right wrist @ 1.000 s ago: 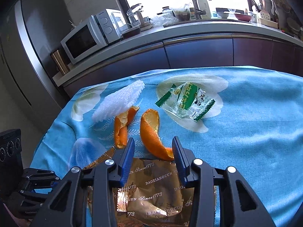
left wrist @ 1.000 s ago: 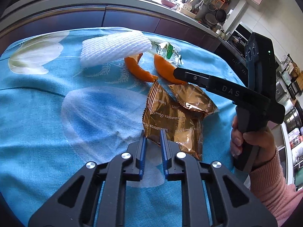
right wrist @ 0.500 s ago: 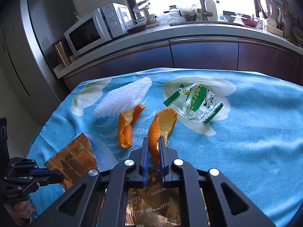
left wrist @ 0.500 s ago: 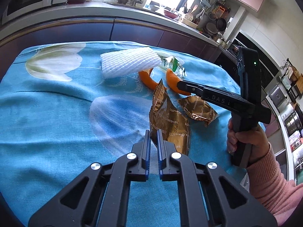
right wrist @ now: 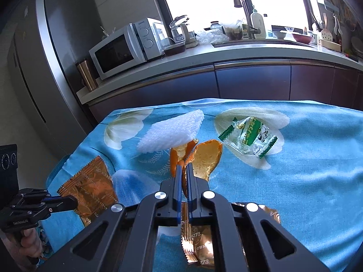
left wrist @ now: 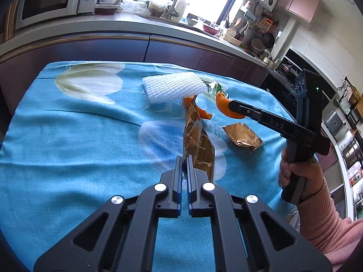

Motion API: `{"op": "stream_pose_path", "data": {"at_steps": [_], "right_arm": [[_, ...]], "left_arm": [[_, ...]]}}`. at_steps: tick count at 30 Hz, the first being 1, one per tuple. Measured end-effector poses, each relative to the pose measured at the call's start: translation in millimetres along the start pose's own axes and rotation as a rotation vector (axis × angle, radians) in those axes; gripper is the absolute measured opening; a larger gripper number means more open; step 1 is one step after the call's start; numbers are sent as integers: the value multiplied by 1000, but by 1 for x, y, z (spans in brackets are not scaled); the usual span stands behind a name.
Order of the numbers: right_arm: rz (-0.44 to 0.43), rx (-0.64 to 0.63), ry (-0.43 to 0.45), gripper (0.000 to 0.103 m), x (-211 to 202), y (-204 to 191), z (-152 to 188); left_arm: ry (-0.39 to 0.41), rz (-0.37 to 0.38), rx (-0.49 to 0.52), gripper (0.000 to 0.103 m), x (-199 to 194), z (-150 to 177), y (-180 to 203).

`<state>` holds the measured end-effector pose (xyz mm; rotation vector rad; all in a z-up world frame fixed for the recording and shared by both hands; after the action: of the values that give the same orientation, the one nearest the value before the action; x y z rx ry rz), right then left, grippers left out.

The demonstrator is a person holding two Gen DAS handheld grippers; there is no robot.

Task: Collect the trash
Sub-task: 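Grasp the gold snack wrapper with the left tool while the right tool grasps an orange peel, then carry the gold wrapper and orange peel with both tools over the teal bin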

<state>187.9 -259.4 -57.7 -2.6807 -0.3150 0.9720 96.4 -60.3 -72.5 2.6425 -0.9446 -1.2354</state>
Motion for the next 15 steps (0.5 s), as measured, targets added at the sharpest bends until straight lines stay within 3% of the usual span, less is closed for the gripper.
{"op": "stream_pose_path", "data": {"at_steps": [15], "right_arm": [[-128,-49,29,3,-14,-58,4]], "left_arm": [[68,-37,-52,3,-45,7,-31]]}}
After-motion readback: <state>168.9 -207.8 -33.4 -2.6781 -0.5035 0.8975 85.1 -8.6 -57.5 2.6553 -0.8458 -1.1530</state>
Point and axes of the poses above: each gripper's, at about its wrist camera, not at the fingertips, and x roughly the way its jaws point, y to its right, z to its underside, the point moved 2 cm from there along x, roughly the way its jaws point, and after that the axes turned 2 degrees about -z, right-handed, at the moved point
